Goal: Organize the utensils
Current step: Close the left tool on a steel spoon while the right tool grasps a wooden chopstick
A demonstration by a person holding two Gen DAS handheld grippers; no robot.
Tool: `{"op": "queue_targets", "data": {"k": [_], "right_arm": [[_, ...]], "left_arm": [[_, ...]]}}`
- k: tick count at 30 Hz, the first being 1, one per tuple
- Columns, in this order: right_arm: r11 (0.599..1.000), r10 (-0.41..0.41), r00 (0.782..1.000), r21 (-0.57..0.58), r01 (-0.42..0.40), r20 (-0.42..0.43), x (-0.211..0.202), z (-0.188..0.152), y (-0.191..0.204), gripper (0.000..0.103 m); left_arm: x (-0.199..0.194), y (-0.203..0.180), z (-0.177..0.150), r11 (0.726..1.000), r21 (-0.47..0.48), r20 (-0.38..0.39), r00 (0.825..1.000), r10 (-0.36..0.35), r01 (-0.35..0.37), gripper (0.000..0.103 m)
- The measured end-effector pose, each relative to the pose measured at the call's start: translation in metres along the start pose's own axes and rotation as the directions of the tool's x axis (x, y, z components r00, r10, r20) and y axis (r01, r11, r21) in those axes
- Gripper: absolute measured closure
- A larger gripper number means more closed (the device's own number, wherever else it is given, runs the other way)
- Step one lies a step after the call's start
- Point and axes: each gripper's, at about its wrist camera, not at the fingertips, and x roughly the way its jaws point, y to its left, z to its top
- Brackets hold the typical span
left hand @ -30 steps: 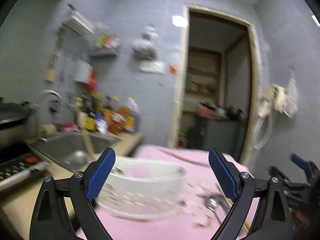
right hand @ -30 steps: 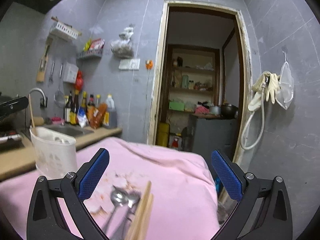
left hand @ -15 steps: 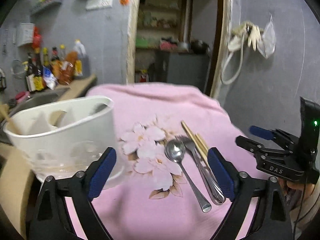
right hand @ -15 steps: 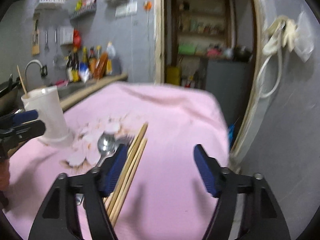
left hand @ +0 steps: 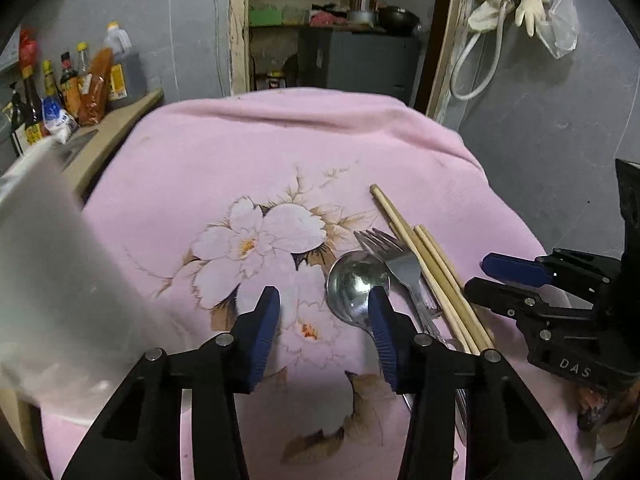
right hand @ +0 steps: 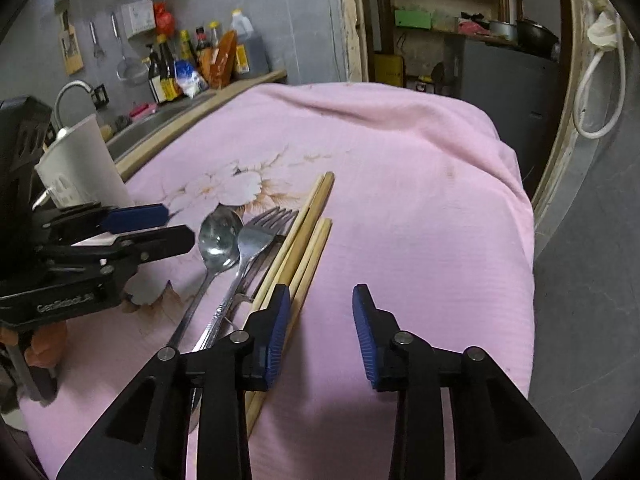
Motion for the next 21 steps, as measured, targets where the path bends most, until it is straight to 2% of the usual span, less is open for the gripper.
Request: {"op": "queue_targets", "data": {"k": [6,9,16,21], "right_arm": [[0.999,-0.020,0.999,-0.040,0.019,-0.028,0.008,0.005,0.004,0.076],[0.996,-0.056,0.998,-0.074,0.053,-0.040,0.014,0.011,0.008,0.081],[0.991,-0.075,0.994,-0.115,0.066,-0.079,0.019,0.016,0.007,0.094],[0.991,-0.078,0.989,-0.118,0.062,-0.129,0.023,0.022,0.007,0.093]], "left_arm": [[0.015,0.008,0.007,0.999,-0.039,-0.048,0.999,-0.015,0.013,0.071],[0.021,0.010,0.010,0.999,-0.045,-0.066,0.998,-0.020,0.017,0.075],[0.020,0.011,0.011,0.997,-0.043,-0.071,0.995,-0.071,0.068,0.095],[0.021,0.012,0.012,0.994,-0.058,-0.072,0.992,-0.101,0.097,0.096]]}}
